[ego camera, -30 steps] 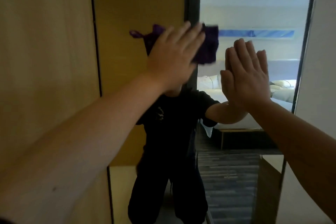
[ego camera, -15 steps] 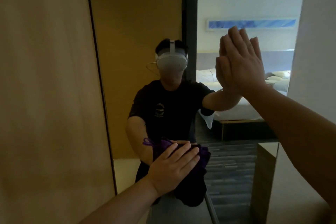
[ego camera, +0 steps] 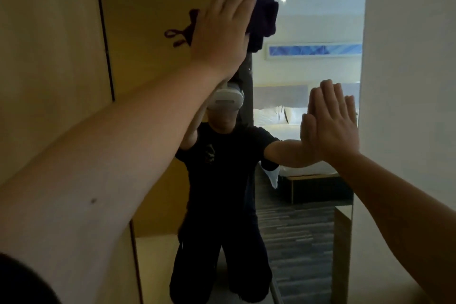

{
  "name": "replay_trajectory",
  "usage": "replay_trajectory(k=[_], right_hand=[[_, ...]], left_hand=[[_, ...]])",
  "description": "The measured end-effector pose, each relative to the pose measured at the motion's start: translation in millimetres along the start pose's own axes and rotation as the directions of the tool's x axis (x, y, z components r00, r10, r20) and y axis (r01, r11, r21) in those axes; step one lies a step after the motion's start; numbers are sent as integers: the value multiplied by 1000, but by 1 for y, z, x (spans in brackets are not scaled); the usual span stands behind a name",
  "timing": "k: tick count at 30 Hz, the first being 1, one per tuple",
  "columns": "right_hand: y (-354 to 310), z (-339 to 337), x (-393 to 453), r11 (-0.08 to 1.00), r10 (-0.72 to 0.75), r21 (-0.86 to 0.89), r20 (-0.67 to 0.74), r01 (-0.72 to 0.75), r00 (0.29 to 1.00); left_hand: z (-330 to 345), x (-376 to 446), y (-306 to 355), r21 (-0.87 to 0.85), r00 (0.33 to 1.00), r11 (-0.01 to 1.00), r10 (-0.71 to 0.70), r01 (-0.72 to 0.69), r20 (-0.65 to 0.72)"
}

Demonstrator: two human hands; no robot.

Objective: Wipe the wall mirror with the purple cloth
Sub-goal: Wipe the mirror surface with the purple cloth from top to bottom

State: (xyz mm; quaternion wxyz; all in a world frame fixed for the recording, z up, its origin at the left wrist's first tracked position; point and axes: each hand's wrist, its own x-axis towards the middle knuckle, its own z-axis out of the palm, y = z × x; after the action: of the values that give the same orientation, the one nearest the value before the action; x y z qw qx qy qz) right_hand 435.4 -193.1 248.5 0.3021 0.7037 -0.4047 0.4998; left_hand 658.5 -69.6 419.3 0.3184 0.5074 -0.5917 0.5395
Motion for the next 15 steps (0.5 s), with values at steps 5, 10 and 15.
replay_trajectory(k=[5, 10, 15], right_hand=[[5, 10, -1, 998, -38, 37, -79, 41, 996], [6, 11, -2, 992, -65, 93, -159, 80, 985], [9, 15, -1, 993, -65, 83, -218, 85, 974]], left_hand=[[39, -22, 13, 121, 989, 984, 123, -132, 80], [58, -121, 56, 86, 955, 957, 264, -276, 133], [94, -287, 111, -23, 885, 909, 411, -416, 219]])
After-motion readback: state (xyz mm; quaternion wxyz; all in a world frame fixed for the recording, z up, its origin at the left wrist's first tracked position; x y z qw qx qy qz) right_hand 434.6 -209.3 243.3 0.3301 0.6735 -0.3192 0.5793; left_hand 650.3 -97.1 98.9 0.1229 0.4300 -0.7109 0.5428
